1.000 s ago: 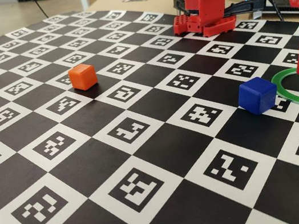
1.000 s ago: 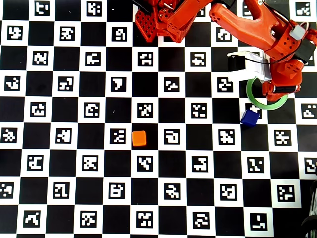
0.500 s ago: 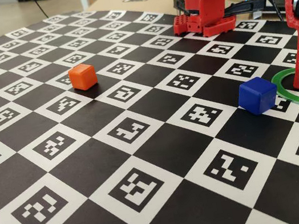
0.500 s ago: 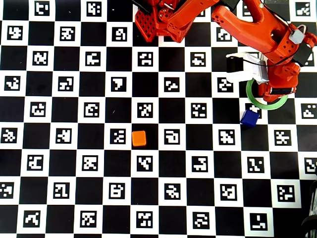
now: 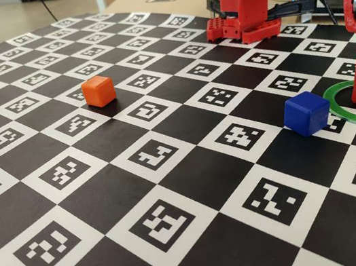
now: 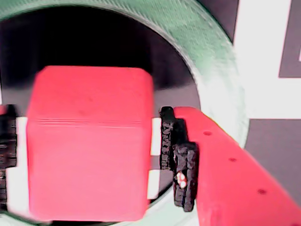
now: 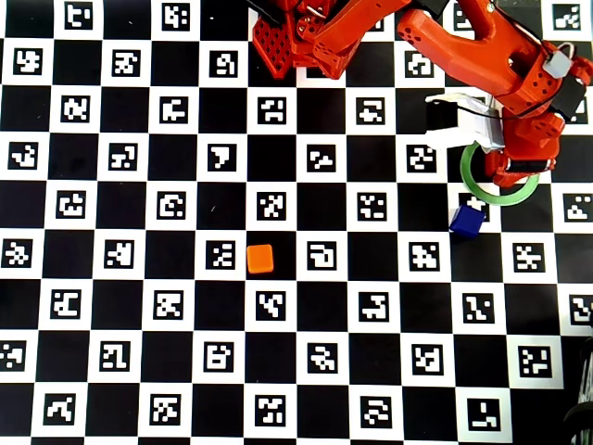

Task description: Grab the red cube then put it in the green circle then put the blue cube on top and finally the orange cube on top

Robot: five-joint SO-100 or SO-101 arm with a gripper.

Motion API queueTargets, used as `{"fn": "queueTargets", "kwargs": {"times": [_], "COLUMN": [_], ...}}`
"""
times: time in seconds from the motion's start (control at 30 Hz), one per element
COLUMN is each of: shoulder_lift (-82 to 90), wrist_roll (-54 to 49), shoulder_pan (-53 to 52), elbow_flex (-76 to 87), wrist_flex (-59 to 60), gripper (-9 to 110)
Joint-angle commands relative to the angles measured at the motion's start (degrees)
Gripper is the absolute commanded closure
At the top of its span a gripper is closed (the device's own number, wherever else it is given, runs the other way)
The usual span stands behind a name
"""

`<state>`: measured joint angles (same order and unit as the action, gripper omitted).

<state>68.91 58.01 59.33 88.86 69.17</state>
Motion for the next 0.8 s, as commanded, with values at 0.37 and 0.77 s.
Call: {"fn": "queueTargets", "kwargs": {"times": [0.37,0.77], "shoulder_lift": [8.3,13.4], "wrist_roll": [-1.4,-10.6], "shoulder_pan": [-0.7,-5.3], "elbow_flex": [-8.8,-28.6], "wrist_flex": [10.1,28.7], "gripper": [67,67]}}
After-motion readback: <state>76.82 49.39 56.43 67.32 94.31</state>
